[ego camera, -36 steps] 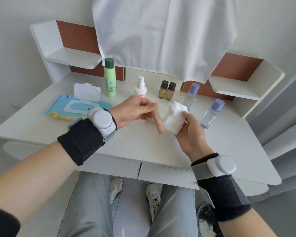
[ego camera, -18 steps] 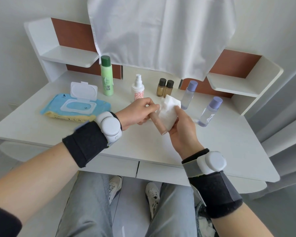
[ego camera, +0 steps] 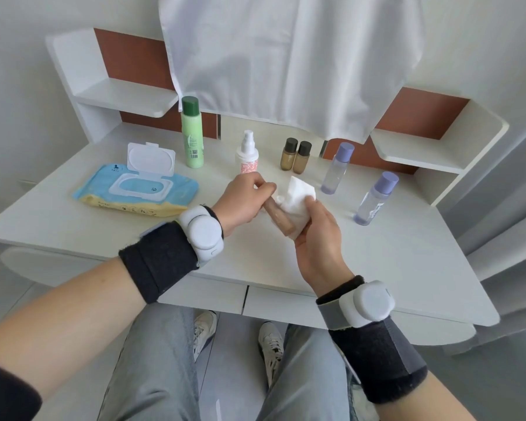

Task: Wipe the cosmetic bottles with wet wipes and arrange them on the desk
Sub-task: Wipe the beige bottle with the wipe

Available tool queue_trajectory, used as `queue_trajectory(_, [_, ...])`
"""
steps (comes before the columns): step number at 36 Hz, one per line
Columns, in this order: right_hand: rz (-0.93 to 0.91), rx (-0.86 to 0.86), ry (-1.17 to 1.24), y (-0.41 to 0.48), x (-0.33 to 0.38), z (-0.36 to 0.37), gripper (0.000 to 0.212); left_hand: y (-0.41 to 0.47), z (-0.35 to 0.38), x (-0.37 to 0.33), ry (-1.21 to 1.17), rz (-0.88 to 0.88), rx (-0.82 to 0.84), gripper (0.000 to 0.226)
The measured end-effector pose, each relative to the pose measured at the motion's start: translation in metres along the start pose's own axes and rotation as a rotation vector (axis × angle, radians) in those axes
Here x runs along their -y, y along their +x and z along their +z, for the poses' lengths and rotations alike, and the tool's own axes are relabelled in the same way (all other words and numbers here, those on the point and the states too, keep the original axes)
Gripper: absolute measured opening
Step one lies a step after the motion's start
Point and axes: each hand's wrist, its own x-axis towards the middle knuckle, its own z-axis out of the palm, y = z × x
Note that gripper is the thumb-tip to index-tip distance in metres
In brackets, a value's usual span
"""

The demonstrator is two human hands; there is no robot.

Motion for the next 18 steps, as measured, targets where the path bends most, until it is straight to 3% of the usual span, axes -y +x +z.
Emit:
queue_trajectory(7, [0.062, -0.03, -0.152, 0.004, 0.007, -0.016, 0.025, 0.004, -0.011, 0.005, -0.007, 0.033, -0.087, 0.027])
queue_trajectory(12, [0.17, -0.111, 0.029, 0.013, 0.01, -0.025, 0.028, 0.005, -0.019, 0.006, -0.119, 0.031, -0.024, 0.036])
queue_trajectory(18, [0.179, -0.047, 0.239, 0.011, 0.01, -0.025, 0.023, 0.005, -0.022, 0.004, -0.178, -0.014, 0.104, 0.037])
